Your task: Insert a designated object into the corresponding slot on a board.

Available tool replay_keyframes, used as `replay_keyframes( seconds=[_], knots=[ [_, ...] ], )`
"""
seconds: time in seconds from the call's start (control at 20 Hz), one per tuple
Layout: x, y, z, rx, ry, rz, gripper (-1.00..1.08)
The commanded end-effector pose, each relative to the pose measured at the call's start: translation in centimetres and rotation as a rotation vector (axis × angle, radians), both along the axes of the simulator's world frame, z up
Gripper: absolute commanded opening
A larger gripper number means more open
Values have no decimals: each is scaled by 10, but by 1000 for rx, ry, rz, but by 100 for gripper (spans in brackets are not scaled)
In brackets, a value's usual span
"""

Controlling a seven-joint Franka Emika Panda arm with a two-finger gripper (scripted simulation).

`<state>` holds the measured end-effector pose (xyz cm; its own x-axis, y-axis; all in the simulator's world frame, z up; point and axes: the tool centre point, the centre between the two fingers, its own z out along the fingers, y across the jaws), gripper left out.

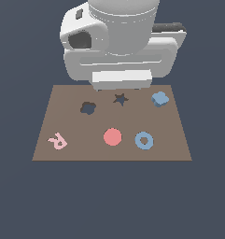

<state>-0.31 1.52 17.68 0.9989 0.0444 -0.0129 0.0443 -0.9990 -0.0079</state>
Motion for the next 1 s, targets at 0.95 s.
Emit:
replay_keyframes(
  seconds=[0.95],
  knots=[
    [-42, 120, -88, 1, -10, 265, 100]
  ],
)
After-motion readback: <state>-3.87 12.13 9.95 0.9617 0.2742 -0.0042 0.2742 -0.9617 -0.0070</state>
